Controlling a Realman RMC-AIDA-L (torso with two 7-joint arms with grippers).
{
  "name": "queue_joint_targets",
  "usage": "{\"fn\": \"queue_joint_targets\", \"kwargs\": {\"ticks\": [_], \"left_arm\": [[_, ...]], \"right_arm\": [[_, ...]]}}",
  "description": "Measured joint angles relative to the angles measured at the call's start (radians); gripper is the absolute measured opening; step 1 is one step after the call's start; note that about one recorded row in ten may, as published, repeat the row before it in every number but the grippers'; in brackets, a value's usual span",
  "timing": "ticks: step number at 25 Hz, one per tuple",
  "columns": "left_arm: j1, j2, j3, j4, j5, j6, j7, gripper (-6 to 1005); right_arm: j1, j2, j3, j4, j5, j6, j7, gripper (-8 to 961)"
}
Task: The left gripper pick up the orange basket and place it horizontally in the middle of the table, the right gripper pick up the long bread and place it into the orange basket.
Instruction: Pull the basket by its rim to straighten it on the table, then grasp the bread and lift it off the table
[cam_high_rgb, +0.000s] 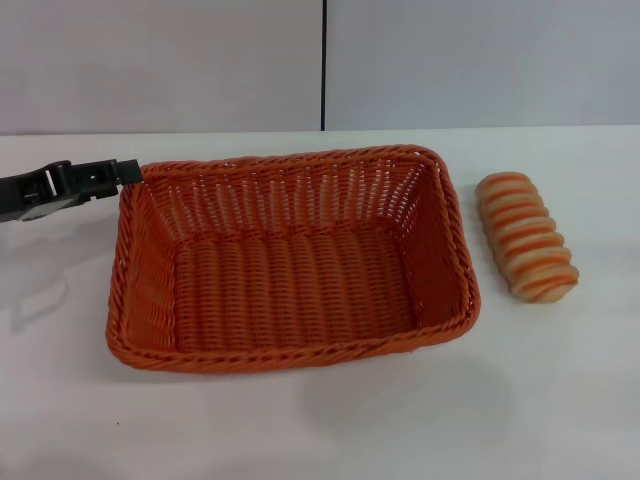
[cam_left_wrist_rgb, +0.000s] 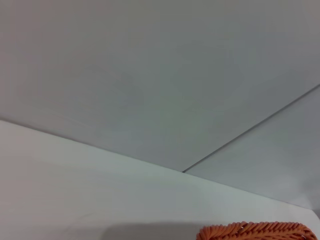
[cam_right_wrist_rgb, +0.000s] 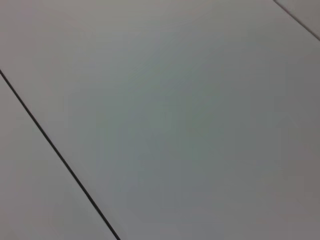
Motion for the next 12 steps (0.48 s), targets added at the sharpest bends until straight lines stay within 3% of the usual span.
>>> {"fn": "queue_joint_targets", "kwargs": {"ticks": [4, 8, 9, 10, 11, 12], "left_arm": [[-0.001, 0.002, -0.009, 0.000, -0.004, 0.002, 0.024, 484], [-0.009, 0.008, -0.083, -0.029, -0.077, 0.032, 0.142, 559], [-0.010, 0.012, -0.106, -0.048, -0.119, 0.051, 0.186, 576], [-0.013, 0.023, -0.148, -0.095, -0.230, 0.105, 0.299, 593], [-0.013, 0.023, -0.148, -0.095, -0.230, 0.105, 0.299, 609], [-0.013, 0.027, -0.168, -0.120, -0.293, 0.133, 0.363, 626]], "right_arm": [[-0.002, 0.000, -0.016, -0.012, -0.008, -0.001, 0.005, 832], [-0.006, -0.006, -0.104, -0.121, -0.064, -0.015, 0.140, 832], [-0.008, -0.012, -0.136, -0.180, -0.102, -0.025, 0.225, 831], [-0.006, -0.036, -0.186, -0.293, -0.186, -0.058, 0.401, 831], [-0.006, -0.036, -0.186, -0.293, -0.186, -0.058, 0.401, 831], [-0.002, -0.054, -0.209, -0.346, -0.233, -0.077, 0.486, 831]]}}
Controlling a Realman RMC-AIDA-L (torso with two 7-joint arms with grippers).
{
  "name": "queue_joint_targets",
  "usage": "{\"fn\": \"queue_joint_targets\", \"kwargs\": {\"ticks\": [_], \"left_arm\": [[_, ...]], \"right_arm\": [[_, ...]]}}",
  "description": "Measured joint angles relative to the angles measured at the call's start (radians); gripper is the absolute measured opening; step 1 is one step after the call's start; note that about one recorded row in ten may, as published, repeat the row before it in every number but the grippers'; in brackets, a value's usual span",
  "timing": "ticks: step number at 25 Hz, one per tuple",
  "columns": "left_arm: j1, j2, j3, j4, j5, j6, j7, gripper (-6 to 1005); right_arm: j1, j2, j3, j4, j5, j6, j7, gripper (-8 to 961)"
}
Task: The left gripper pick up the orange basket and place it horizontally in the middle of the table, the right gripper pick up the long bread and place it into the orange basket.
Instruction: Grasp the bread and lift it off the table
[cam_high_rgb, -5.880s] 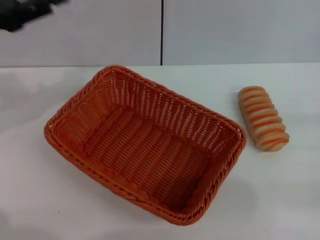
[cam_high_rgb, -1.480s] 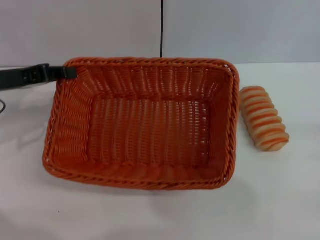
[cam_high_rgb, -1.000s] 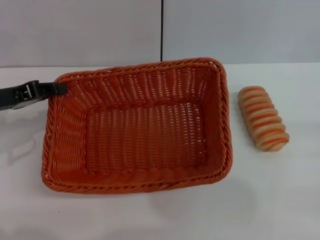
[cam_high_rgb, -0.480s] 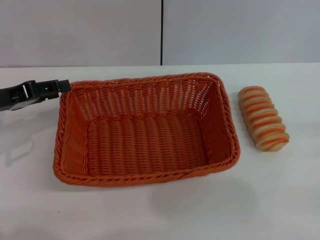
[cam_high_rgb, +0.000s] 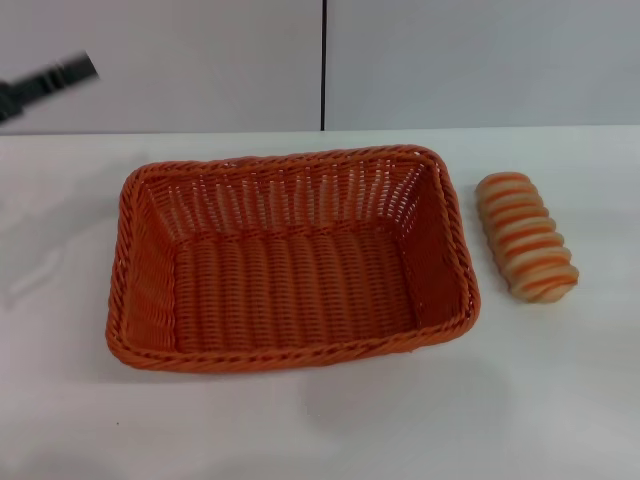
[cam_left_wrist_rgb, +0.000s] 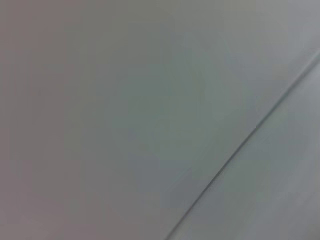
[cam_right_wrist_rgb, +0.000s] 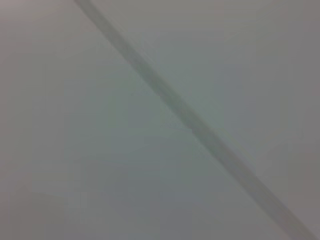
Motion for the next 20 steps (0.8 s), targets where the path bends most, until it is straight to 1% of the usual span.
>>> {"fn": "queue_joint_targets", "kwargs": {"ticks": [2, 3, 4, 6, 7, 8, 9, 10, 12, 13, 14, 16, 17, 18, 19, 20], "left_arm": [[0.002, 0.004, -0.035, -0.053, -0.110, 0.044, 0.111, 643], [0.003, 0.006, -0.050, -0.082, -0.163, 0.066, 0.163, 643], [0.003, 0.007, -0.059, -0.101, -0.197, 0.083, 0.197, 643], [0.003, 0.007, -0.074, -0.136, -0.268, 0.119, 0.265, 643], [0.003, 0.004, -0.079, -0.151, -0.302, 0.134, 0.299, 642], [0.003, -0.006, -0.082, -0.169, -0.353, 0.158, 0.353, 642], [0.003, -0.006, -0.082, -0.169, -0.353, 0.158, 0.353, 642], [0.002, -0.013, -0.082, -0.175, -0.378, 0.171, 0.383, 642], [-0.003, -0.019, -0.080, -0.184, -0.399, 0.183, 0.410, 642], [-0.013, -0.021, -0.075, -0.192, -0.406, 0.190, 0.421, 642], [-0.013, -0.021, -0.075, -0.192, -0.406, 0.190, 0.421, 642], [-0.020, -0.024, -0.071, -0.194, -0.407, 0.196, 0.425, 642], [-0.023, -0.026, -0.070, -0.195, -0.408, 0.202, 0.426, 642], [-0.023, -0.027, -0.070, -0.195, -0.408, 0.208, 0.428, 642], [-0.024, -0.027, -0.070, -0.196, -0.409, 0.217, 0.428, 641], [-0.026, -0.028, -0.069, -0.198, -0.410, 0.224, 0.429, 641]], "right_arm": [[0.018, -0.048, -0.042, -0.092, -0.113, -0.046, 0.156, 831], [0.033, -0.076, -0.061, -0.132, -0.175, -0.073, 0.235, 831], [0.050, -0.105, -0.072, -0.172, -0.246, -0.106, 0.303, 832], [0.095, -0.151, -0.075, -0.239, -0.387, -0.173, 0.426, 832], [0.127, -0.171, -0.073, -0.284, -0.470, -0.198, 0.483, 832], [0.197, -0.202, -0.072, -0.365, -0.663, -0.233, 0.571, 832], [0.197, -0.202, -0.072, -0.365, -0.663, -0.233, 0.571, 832], [0.223, -0.210, -0.073, -0.384, -0.732, -0.238, 0.584, 832], [0.295, -0.231, -0.084, -0.399, -0.886, -0.243, 0.599, 831], [0.350, -0.243, -0.103, -0.379, -0.990, -0.228, 0.602, 831], [0.350, -0.243, -0.103, -0.379, -0.990, -0.228, 0.602, 831], [0.402, -0.247, -0.147, -0.354, -1.075, -0.194, 0.607, 831], [0.422, -0.245, -0.176, -0.343, -1.105, -0.172, 0.612, 831], [0.456, -0.239, -0.247, -0.318, -1.140, -0.121, 0.627, 831], [0.456, -0.239, -0.247, -0.318, -1.140, -0.121, 0.627, 831], [0.473, -0.234, -0.300, -0.298, -1.153, -0.086, 0.637, 831]]}}
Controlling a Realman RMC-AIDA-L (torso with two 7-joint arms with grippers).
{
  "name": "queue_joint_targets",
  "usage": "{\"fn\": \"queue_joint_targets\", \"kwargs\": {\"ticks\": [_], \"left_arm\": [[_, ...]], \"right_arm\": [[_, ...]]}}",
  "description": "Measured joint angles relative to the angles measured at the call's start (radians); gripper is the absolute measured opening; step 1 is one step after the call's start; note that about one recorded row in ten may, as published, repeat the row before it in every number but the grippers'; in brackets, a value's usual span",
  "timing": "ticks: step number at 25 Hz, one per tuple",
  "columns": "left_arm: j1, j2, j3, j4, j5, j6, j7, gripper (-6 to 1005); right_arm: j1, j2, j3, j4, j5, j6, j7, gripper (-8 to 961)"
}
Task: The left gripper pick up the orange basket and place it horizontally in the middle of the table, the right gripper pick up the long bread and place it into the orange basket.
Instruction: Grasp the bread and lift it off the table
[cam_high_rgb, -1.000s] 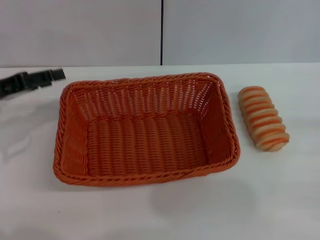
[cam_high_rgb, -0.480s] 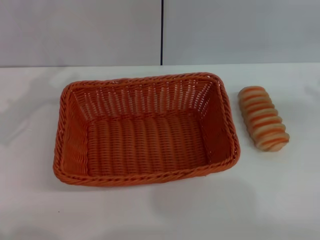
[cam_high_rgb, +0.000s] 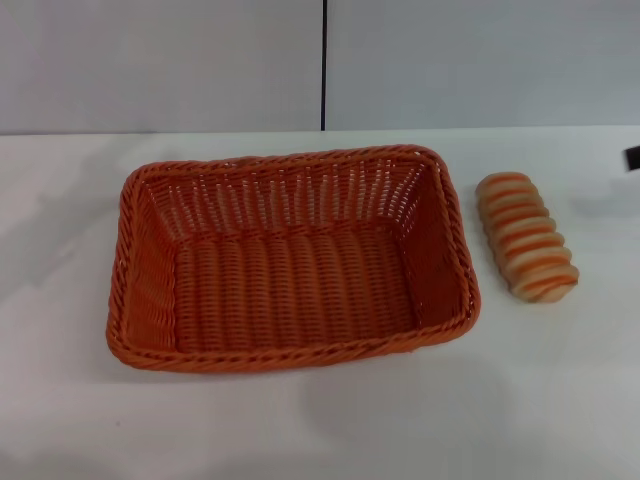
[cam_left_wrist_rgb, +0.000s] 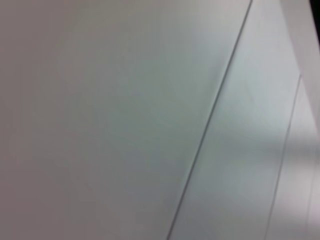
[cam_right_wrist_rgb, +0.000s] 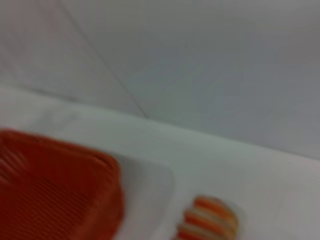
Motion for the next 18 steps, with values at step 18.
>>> {"fn": "queue_joint_targets", "kwargs": {"ticks": [18], "left_arm": [[-0.015, 0.004, 0.004, -0.062, 0.000, 0.031, 0.014, 640]], "right_arm": [[0.101, 0.139, -0.279, 0.136, -0.039, 0.339, 0.078, 832]]}}
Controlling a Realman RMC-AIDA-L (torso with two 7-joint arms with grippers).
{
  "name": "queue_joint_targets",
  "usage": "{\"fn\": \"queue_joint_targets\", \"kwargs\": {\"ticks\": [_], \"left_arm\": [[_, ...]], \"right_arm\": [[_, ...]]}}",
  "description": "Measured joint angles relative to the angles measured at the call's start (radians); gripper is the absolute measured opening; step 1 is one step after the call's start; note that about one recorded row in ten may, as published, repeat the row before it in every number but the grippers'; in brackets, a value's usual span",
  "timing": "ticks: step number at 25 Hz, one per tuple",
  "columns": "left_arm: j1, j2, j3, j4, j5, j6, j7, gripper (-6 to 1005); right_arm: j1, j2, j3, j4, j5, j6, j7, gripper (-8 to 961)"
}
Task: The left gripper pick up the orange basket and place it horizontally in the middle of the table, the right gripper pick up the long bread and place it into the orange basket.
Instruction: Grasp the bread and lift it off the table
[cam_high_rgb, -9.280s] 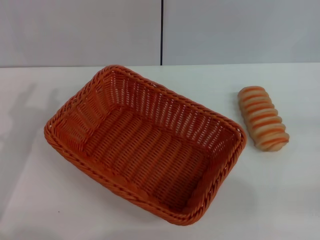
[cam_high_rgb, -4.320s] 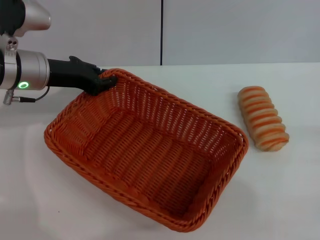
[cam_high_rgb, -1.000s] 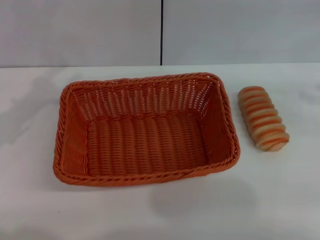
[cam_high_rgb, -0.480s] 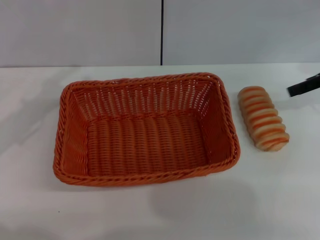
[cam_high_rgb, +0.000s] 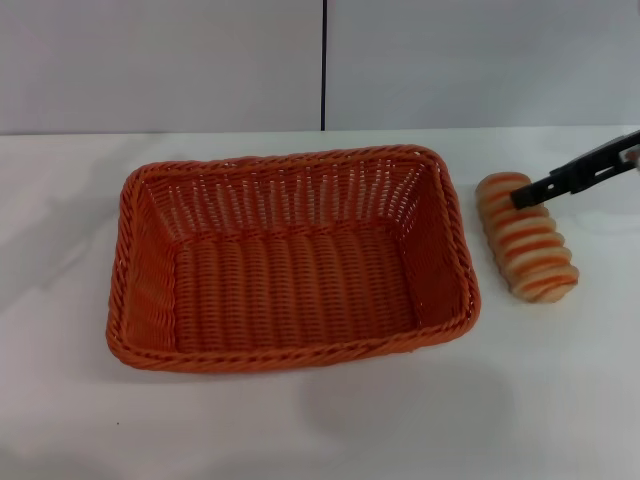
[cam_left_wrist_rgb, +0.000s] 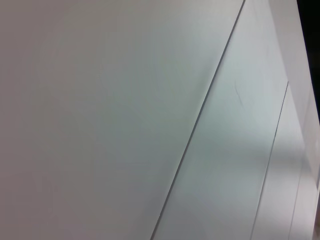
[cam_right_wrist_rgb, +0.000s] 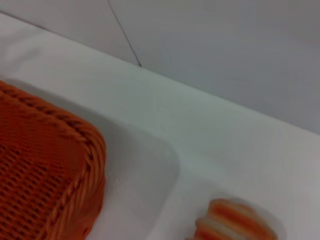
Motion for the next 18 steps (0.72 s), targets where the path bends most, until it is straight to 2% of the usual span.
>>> {"fn": "queue_joint_targets", "kwargs": {"ticks": [6, 11, 18], "left_arm": [[0.001, 0.000, 0.000, 0.000, 0.002, -0.006, 0.000, 639], [-0.001, 0.000, 0.000, 0.000, 0.003, -0.006, -0.001, 639], [-0.001, -0.001, 0.000, 0.000, 0.004, -0.008, -0.002, 638]], "right_arm": [[0.009, 0.013, -0.070, 0.036, -0.001, 0.051, 0.038, 832], [0.012, 0.029, -0.081, 0.036, -0.002, 0.064, 0.039, 832], [0.017, 0.037, -0.084, 0.036, -0.002, 0.066, 0.039, 832]]}}
